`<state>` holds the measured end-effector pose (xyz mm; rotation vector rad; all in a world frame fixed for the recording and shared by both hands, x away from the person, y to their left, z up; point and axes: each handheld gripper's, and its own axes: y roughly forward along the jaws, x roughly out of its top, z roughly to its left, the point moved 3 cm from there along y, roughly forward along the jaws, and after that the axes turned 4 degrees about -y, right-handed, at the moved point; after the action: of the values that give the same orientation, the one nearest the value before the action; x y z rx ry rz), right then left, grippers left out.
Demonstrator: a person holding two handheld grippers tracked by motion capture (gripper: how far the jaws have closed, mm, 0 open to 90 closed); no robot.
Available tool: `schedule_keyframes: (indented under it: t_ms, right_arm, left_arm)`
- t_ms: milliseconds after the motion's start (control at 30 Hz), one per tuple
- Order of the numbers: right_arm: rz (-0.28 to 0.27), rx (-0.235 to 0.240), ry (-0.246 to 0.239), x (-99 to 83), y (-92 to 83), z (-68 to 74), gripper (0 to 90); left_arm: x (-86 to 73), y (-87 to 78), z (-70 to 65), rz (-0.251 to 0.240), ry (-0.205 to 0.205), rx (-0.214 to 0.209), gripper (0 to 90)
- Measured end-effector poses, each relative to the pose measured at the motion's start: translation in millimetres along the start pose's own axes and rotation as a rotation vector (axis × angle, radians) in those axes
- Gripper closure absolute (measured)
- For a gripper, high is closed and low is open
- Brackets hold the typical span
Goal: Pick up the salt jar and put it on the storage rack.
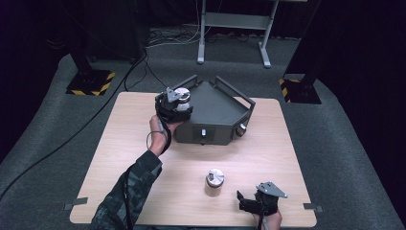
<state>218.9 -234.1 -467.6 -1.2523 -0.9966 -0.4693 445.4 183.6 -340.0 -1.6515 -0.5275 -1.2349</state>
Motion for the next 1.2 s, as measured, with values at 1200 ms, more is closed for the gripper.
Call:
schedule_keyframes:
  t_ms: [1200]
  right_arm:
    - [-0.003,-0.004,-0.002,-0.5,-0.4,0.8,0.0]
  left_arm:
    - [-11.0,18.3,7.7,0.024,-0.03,-0.009,31.2]
